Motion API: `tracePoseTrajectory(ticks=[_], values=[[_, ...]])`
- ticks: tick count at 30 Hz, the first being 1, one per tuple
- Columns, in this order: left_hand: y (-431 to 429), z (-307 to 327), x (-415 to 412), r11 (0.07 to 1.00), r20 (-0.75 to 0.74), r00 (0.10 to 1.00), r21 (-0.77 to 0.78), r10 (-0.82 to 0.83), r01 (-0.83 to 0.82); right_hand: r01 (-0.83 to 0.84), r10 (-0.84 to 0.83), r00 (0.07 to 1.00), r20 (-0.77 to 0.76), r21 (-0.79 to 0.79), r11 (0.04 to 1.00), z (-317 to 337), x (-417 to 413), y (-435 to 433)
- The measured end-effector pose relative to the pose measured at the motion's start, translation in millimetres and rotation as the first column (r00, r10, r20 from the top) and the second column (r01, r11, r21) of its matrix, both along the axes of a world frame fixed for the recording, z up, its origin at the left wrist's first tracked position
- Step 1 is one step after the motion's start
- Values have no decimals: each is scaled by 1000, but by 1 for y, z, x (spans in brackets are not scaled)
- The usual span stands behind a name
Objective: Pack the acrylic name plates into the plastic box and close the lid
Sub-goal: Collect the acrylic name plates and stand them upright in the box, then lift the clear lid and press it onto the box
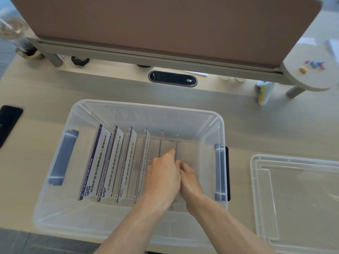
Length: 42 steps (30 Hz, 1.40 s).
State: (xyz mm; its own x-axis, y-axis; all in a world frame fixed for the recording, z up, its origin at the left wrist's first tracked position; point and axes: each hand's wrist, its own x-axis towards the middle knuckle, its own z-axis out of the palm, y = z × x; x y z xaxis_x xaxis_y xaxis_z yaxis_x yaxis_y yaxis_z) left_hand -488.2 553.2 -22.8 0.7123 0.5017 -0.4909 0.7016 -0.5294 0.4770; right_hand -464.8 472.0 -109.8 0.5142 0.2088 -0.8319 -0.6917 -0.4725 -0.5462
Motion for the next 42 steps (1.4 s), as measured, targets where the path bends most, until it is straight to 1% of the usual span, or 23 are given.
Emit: tracePoseTrajectory(ticks=[4,8,10,13,14,15,17,19,22,26,29,31,34,38,42], values=[[-1,1,1,999,-12,1000,34,-19,19,-7,7,1000,-9,-4,1000,11,0,1],[-5,16,-5,996,-43,996,54,-73,76,-62,63,997,-53,30,998,52,-1,-3],[-3,43,-8,992,-20,995,81,-99,100,-112,112,994,-12,45,993,83,-3,-7],[17,92,-10,976,26,985,144,-170,165,-107,101,992,81,78,991,132,-4,-17],[25,104,-8,984,61,987,108,-148,141,-100,92,991,96,85,991,147,-2,-20],[35,118,-5,993,107,987,38,-115,112,-69,59,992,109,95,993,166,1,-23],[52,149,8,993,188,980,-86,-65,83,15,-34,991,132,143,990,206,11,-33],[67,179,23,985,247,967,-143,-59,97,27,-61,982,177,185,982,245,23,-47],[83,216,40,971,331,943,-216,-23,100,38,-86,963,257,189,981,291,43,-78],[80,255,52,927,382,918,-372,111,42,132,-189,913,360,177,975,325,69,-142],[60,271,55,863,333,924,-505,186,8,204,-258,885,388,176,963,336,82,-195],[35,279,58,834,308,930,-552,203,1,235,-290,865,410,180,955,341,93,-232],[-25,283,65,831,294,938,-557,184,12,262,-319,848,422,189,946,343,102,-291],[-107,269,74,831,156,975,-555,160,-48,273,-323,850,417,176,946,336,106,-353],[-186,236,81,812,17,986,-570,164,-125,256,-269,868,417,87,963,323,113,-432]])
